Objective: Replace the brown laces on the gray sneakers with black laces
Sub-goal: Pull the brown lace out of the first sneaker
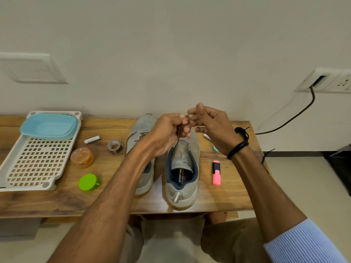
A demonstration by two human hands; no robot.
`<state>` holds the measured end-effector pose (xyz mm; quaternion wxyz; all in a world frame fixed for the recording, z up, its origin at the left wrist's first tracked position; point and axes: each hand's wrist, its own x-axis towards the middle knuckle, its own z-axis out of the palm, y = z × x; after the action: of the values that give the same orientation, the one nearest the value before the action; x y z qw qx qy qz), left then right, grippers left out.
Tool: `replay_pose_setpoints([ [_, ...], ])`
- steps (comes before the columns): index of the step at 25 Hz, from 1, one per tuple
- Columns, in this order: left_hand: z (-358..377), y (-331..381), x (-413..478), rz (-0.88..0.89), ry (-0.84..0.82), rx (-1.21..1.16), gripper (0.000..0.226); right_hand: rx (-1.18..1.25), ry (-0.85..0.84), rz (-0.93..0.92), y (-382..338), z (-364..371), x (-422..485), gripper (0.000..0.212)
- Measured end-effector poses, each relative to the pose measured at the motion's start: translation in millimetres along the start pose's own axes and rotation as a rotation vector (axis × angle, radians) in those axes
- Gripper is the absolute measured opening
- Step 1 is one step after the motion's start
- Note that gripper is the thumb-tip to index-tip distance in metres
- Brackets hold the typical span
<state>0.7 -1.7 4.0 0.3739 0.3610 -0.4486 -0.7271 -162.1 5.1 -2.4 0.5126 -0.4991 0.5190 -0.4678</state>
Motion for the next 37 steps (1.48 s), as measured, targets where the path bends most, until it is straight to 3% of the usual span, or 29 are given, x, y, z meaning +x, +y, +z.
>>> replay_pose_setpoints([
  [2, -4, 6, 0, 0.004, -0.024, -0.248, 0.032, 0.03, -0.136, 0.031, 2, 0, -2, 0.032],
  [6, -9, 3, 0, -0.015, -0.006, -0.299, 0.031, 0.074, -0.138, 0.0, 2, 3, -4, 0.024],
  [10, -10, 1, 3, -0.086, 0.019, -0.225, 0.034, -0.032, -0.063, -0.01, 7, 1, 0, 0.02],
  [14, -11, 1, 4, -0.118, 0.028, -0.118, 0.035, -0.302, -0.035, -0.066, 14, 6, 2, 0.013],
  [20, -12, -10, 9, -0.033, 0.168, 0.161, 0.032, -0.55, 0.074, -0.197, 18, 7, 7, 0.013],
  [30, -10, -1, 5, -0.017, 0.021, -0.286, 0.02, -0.203, -0.019, -0.173, 11, 12, 0, 0.015],
  [34, -8, 1, 2, -0.065, 0.031, -0.198, 0.028, -0.418, 0.01, -0.214, 13, 12, 1, 0.017],
  [37, -12, -4, 6, -0.065, 0.168, 0.167, 0.029, -0.533, 0.049, -0.235, 16, 13, 1, 0.016],
])
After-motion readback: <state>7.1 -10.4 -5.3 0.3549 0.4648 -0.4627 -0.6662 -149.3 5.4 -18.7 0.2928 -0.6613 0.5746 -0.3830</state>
